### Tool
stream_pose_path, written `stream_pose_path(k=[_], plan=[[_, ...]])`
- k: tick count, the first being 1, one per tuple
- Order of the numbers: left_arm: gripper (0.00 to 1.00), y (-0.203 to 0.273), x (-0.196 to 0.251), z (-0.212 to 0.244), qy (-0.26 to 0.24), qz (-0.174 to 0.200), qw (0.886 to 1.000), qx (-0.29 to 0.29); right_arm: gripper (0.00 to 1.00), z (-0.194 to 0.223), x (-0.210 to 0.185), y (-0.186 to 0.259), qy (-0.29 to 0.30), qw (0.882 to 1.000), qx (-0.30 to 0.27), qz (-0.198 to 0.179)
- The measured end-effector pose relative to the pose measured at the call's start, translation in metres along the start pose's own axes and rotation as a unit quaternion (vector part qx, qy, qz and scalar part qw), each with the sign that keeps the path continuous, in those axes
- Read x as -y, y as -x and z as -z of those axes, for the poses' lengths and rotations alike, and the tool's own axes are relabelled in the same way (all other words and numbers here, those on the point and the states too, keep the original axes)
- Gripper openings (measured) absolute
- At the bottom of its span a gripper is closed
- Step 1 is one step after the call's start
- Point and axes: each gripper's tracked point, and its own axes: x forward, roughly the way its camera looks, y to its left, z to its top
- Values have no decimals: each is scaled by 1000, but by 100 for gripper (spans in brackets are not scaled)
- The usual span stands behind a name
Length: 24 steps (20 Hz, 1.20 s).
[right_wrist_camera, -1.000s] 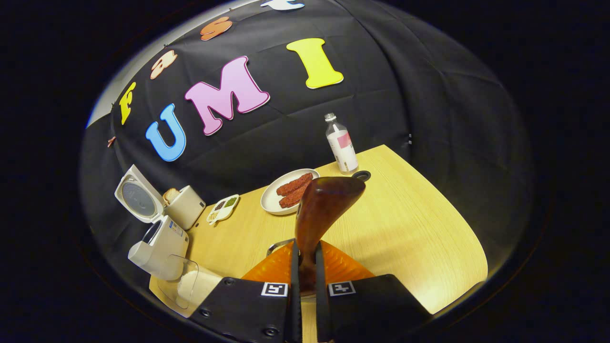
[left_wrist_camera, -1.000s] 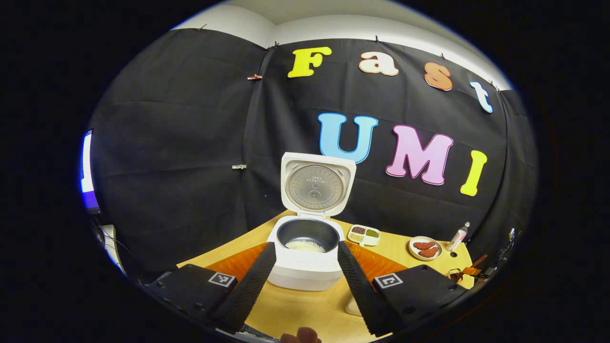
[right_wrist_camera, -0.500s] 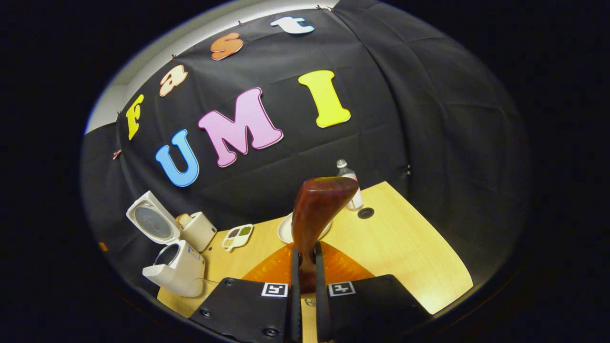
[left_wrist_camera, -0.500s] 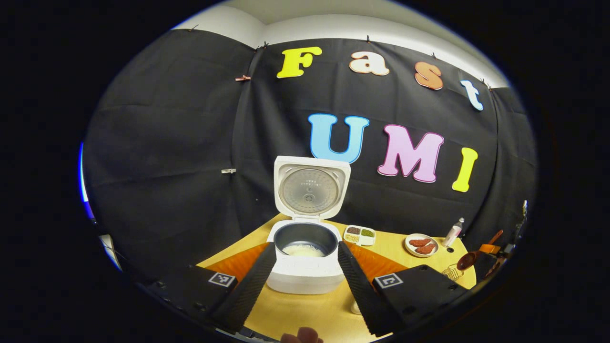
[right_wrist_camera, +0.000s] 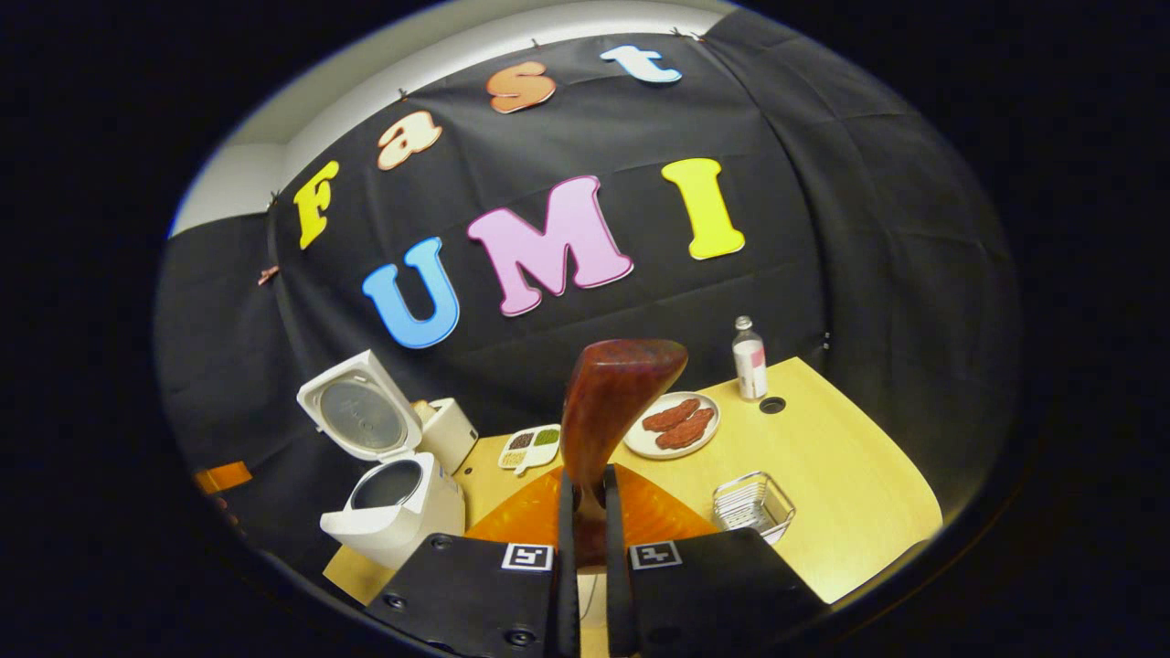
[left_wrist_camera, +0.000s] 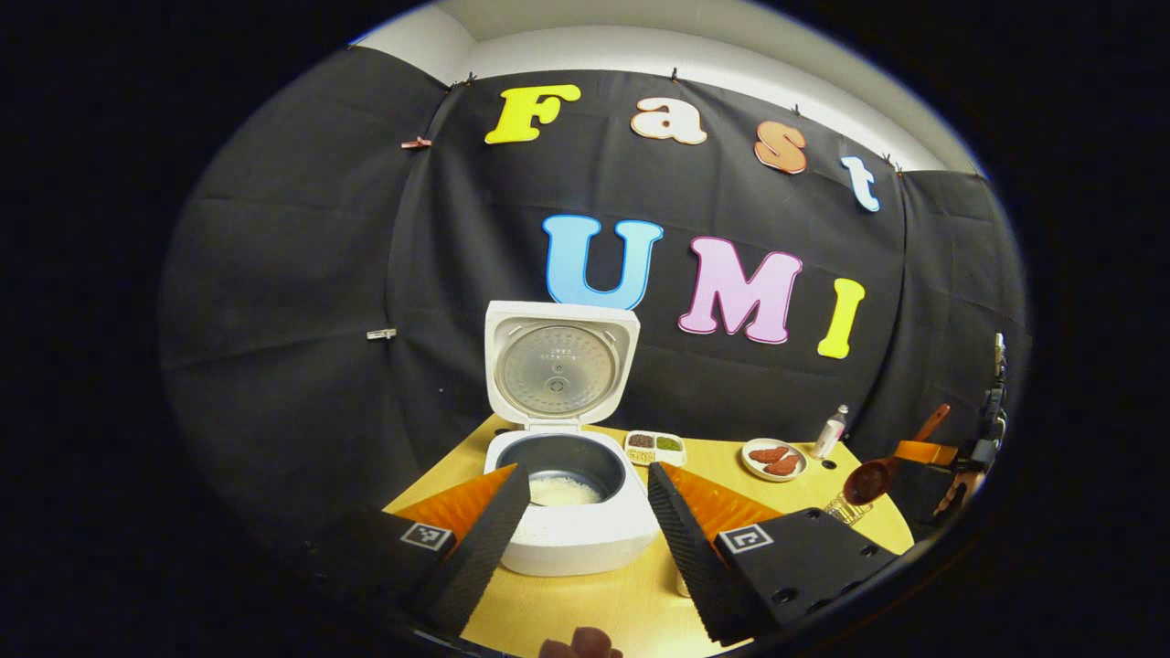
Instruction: Close the left gripper, press the button to open the rice cooker; take a wooden spoon from the chopstick holder with the right hand, scoop a spoonful of rice and pour it into the rice cooker, then put the wooden spoon back into the chopstick holder.
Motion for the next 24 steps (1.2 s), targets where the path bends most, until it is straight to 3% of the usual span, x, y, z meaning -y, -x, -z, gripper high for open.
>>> stream_pose_path(k=[4,7,10,13,15,20,24], plan=[[91,-9,-8,7,10,35,999,-9,16,57,-34,-21,66,997,-42,26],[91,-15,-17,10,11,48,999,-13,16,100,-44,-39,131,987,-83,43],[91,-20,-27,12,9,57,998,-13,16,128,-42,-57,206,970,-113,67],[90,-28,-33,16,13,64,998,-15,16,159,-33,-70,275,945,-153,86],[91,-31,-37,20,18,64,998,-17,16,180,-29,-72,286,935,-183,98],[91,-33,-40,24,29,63,997,-22,16,192,-41,-83,260,939,-194,114],[91,-31,-40,24,24,59,998,-21,16,205,-64,-84,159,962,-198,96]])
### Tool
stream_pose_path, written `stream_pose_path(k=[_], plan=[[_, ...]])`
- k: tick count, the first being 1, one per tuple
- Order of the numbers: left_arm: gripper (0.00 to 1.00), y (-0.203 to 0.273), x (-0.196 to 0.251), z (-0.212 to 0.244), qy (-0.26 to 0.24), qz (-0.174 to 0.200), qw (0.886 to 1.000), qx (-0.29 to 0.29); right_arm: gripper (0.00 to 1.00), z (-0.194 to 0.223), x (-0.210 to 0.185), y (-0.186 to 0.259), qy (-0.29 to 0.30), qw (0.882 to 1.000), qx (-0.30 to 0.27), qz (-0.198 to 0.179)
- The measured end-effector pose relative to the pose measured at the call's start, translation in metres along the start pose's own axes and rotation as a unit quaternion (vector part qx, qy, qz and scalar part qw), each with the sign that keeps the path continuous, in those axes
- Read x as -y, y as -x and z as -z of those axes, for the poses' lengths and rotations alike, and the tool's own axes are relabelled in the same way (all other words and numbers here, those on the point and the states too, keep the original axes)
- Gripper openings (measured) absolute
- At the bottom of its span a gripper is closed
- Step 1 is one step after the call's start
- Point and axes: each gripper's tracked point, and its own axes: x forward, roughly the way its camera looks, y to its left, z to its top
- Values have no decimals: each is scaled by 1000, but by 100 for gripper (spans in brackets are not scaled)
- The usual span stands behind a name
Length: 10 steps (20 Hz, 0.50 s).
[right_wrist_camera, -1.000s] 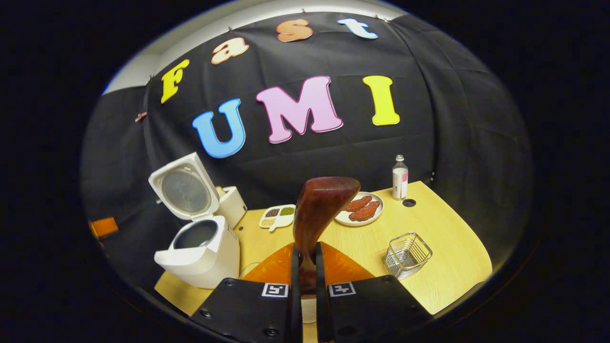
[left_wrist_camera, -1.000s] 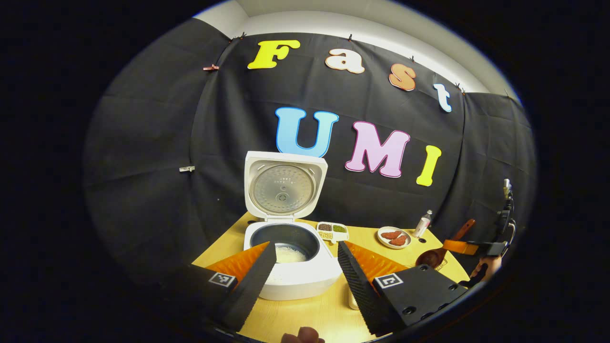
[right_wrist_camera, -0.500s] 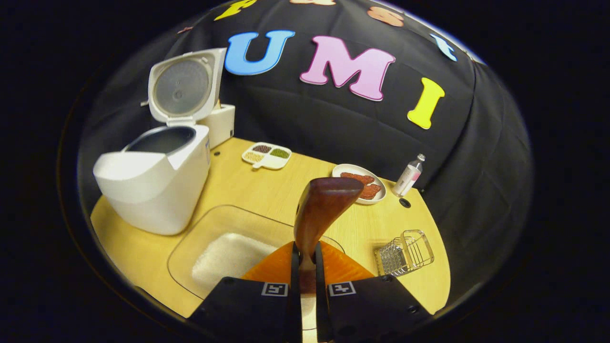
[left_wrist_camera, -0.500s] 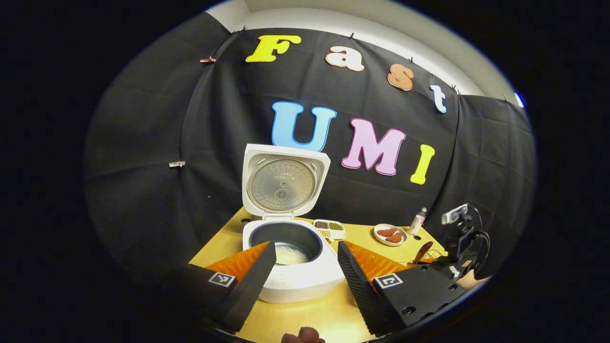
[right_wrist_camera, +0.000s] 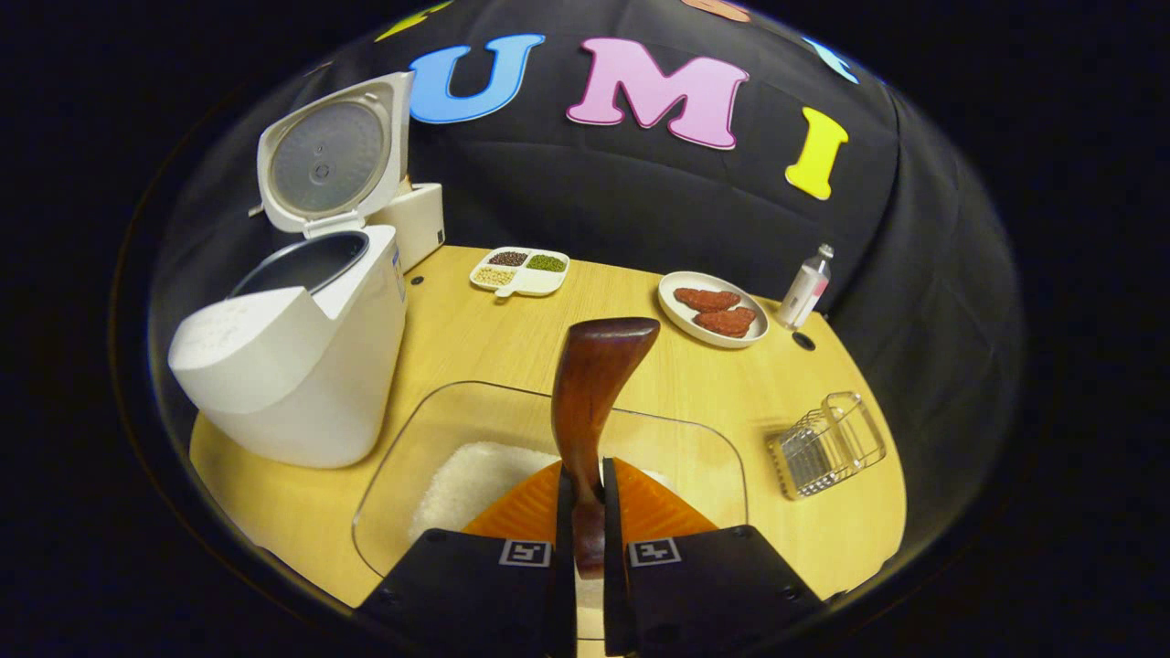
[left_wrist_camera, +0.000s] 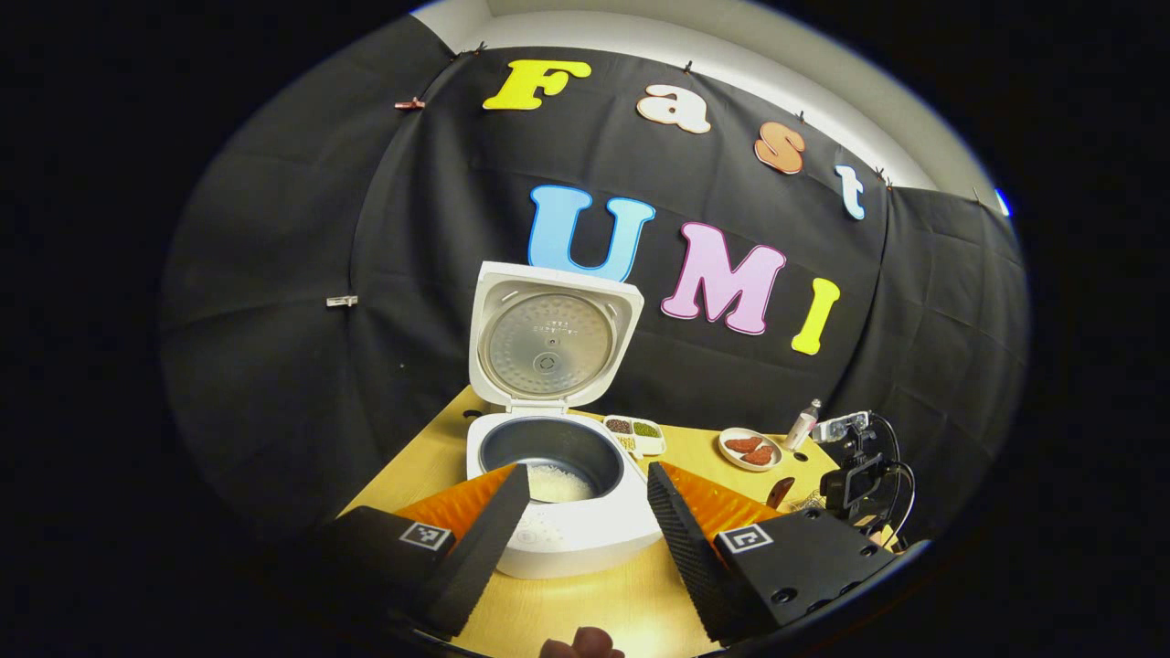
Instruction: Close the left gripper, press the button to open the rice cooker; take a wooden spoon from the chopstick holder with the right hand, scoop a spoonful of rice and pour it into the rice cooker, then put the wooden spoon back into the chopstick holder.
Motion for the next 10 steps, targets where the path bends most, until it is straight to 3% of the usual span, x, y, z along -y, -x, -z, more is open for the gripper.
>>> stream_pose_path(k=[5,10], plan=[[91,12,5,-6,-2,6,1000,10,16,2,-6,3,-165,986,-2,-32],[90,28,4,5,1,0,1000,3,16,9,13,5,-312,949,9,-41]])
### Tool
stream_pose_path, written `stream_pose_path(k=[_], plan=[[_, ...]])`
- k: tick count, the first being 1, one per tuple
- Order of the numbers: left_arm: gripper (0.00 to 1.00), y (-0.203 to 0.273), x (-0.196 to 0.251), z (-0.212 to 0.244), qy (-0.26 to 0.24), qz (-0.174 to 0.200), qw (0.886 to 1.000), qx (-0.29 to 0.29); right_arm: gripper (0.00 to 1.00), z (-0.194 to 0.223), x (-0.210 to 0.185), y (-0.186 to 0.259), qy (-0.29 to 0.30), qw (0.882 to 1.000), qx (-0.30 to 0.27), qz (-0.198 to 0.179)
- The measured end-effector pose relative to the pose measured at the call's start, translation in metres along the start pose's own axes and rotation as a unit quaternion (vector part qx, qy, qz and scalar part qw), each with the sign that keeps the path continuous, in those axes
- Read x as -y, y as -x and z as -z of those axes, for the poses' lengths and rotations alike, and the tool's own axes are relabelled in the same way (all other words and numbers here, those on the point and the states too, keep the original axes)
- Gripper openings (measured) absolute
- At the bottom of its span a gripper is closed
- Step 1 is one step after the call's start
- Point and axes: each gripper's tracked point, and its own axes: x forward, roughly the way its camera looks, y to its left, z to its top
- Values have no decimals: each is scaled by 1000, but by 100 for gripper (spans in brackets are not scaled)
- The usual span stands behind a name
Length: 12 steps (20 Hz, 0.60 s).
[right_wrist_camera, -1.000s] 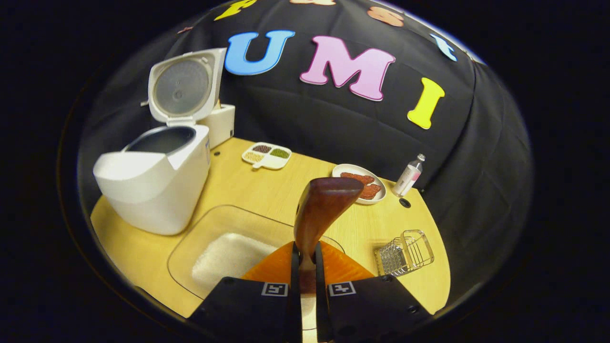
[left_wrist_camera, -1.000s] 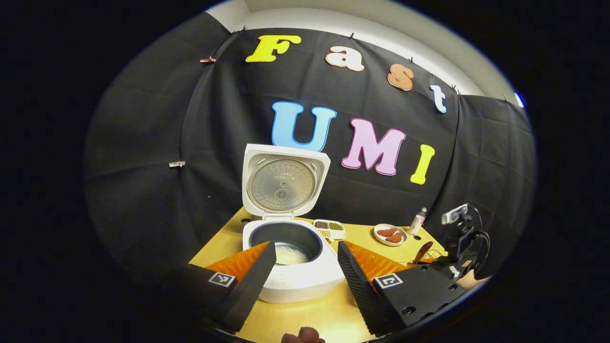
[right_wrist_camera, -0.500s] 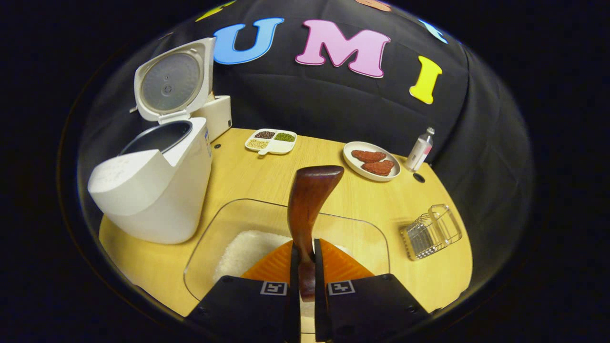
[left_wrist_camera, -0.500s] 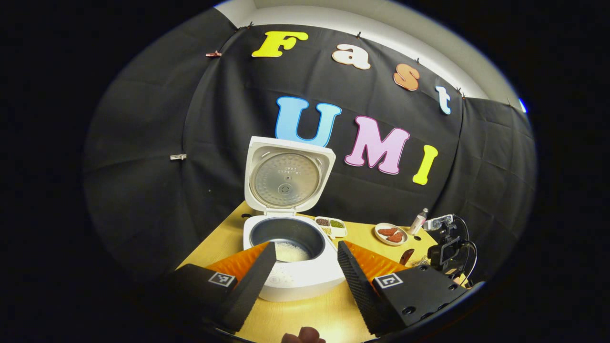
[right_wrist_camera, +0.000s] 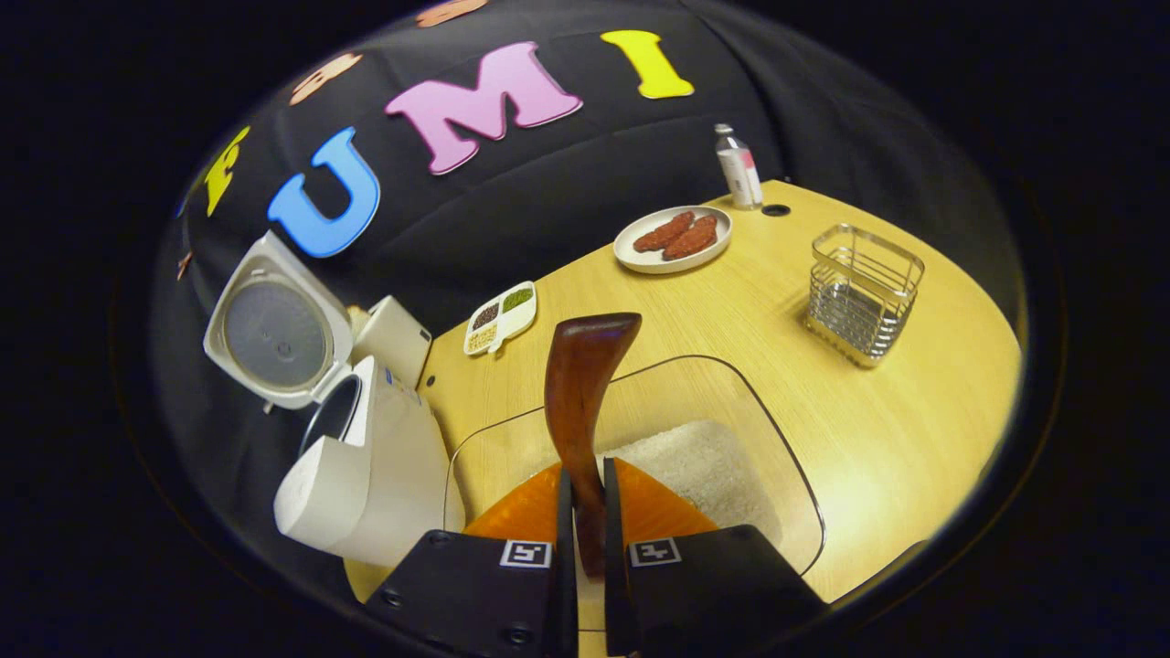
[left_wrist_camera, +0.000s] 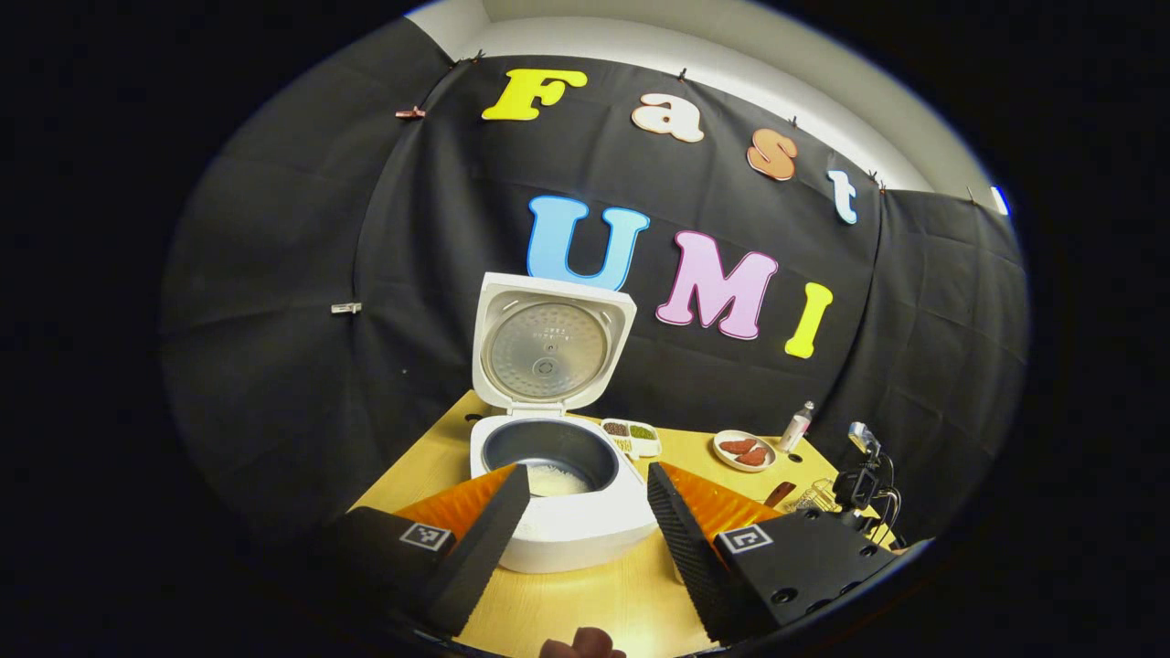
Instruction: Close the left gripper, press the button to open the rice cooker; take a wooden spoon from the chopstick holder with the right hand, scoop a spoonful of rice and pour it into the rice cooker, then put the wooden spoon back into the chopstick holder.
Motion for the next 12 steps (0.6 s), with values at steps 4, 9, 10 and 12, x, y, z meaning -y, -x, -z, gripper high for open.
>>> stream_pose_path(k=[4,9,10,12], plan=[[91,8,-4,4,7,-9,1000,-8,16,1,7,-2,-55,998,3,-11],[90,15,-5,4,4,-17,1000,-6,16,1,4,4,-151,988,6,-45],[91,16,-5,3,3,-17,1000,-5,17,-3,3,5,-167,984,12,-56],[91,16,-5,3,2,-17,1000,-5,16,-10,2,10,-186,979,24,-73]])
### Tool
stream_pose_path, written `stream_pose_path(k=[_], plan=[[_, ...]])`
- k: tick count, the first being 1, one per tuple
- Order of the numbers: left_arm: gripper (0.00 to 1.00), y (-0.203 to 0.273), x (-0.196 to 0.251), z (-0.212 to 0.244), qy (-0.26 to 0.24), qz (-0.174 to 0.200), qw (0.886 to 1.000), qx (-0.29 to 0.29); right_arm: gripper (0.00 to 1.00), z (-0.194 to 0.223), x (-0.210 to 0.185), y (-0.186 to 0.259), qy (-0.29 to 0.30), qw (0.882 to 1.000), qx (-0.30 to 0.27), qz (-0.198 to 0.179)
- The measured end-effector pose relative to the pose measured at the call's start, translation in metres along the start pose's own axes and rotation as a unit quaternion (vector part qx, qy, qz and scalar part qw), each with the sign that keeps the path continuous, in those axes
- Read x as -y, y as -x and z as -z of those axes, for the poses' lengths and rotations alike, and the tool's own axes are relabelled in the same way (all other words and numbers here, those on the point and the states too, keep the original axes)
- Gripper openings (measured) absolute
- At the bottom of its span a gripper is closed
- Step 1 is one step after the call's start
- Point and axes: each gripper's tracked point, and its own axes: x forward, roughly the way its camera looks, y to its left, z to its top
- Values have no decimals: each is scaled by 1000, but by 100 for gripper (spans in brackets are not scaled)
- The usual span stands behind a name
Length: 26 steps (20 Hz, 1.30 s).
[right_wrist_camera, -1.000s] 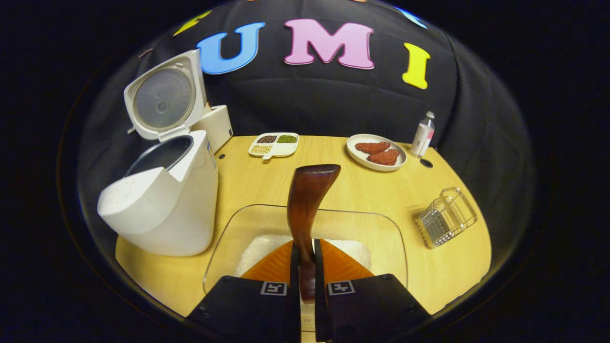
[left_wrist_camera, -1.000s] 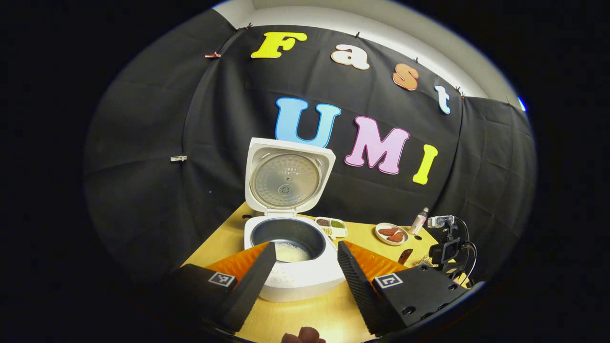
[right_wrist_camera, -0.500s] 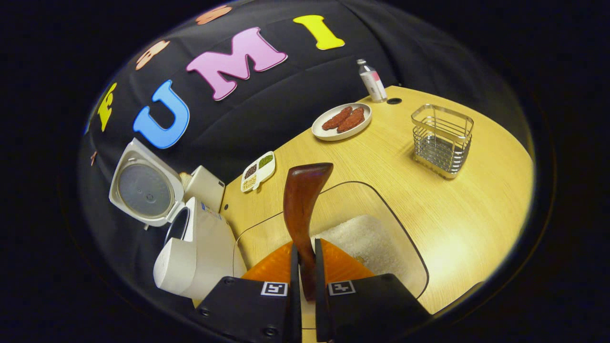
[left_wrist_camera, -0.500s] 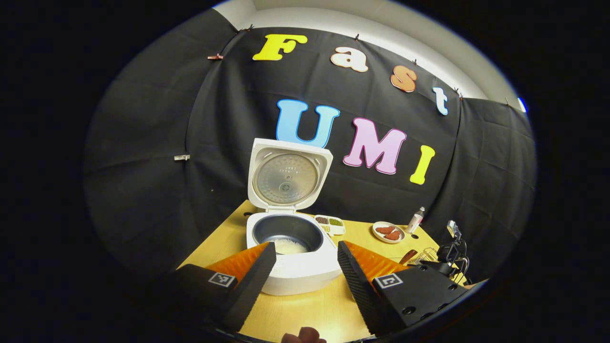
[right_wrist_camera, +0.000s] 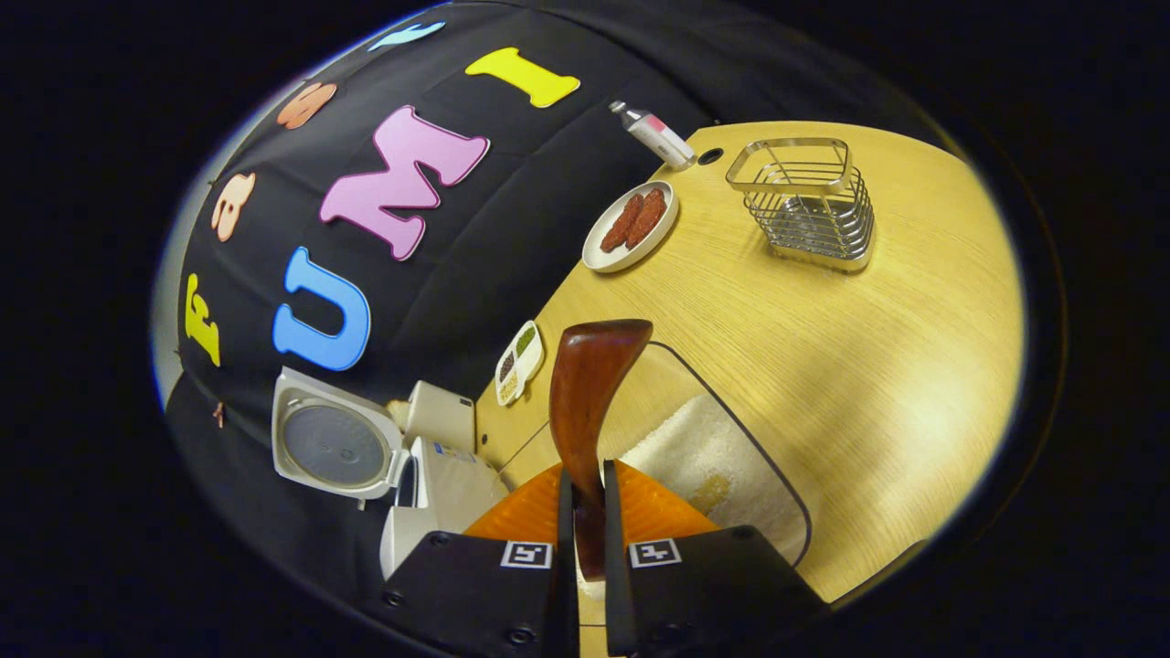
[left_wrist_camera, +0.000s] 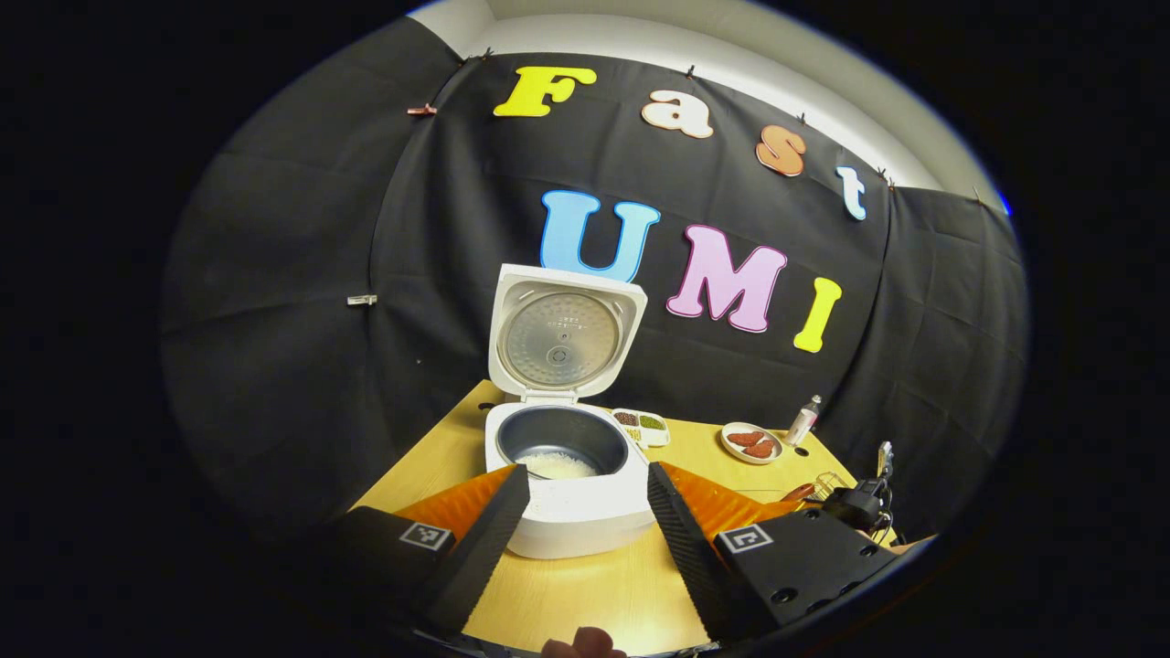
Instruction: Close the left gripper, press the button to open the rice cooker; take a wooden spoon from the chopstick holder with the right hand, scoop a spoonful of rice and pour it into the rice cooker, then put the wooden spoon back into the chopstick holder.
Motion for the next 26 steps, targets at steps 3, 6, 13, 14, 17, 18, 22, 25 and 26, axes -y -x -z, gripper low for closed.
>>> stream_pose_path(k=[3,6,13,14,17,18,22,25,26], plan=[[90,2,0,1,6,0,1000,0,16,-9,-7,8,-19,1000,9,-23],[91,4,0,1,11,0,1000,1,16,-21,-11,18,-37,998,19,-38],[90,16,0,1,5,1,1000,4,16,-52,-38,46,-88,992,40,-82],[90,17,1,1,5,2,1000,5,16,-55,-45,49,-93,991,40,-89],[91,22,3,3,2,3,1000,4,16,-56,-68,58,-93,990,36,-101],[91,22,3,3,0,3,1000,4,16,-56,-76,60,-90,990,34,-105],[91,28,3,4,0,4,1000,4,16,-51,-127,61,-91,986,24,-134],[90,29,-1,7,-2,2,1000,4,16,-37,-176,58,-103,980,1,-169],[90,31,-3,8,-3,0,1000,3,16,-32,-191,54,-101,979,-7,-177]])
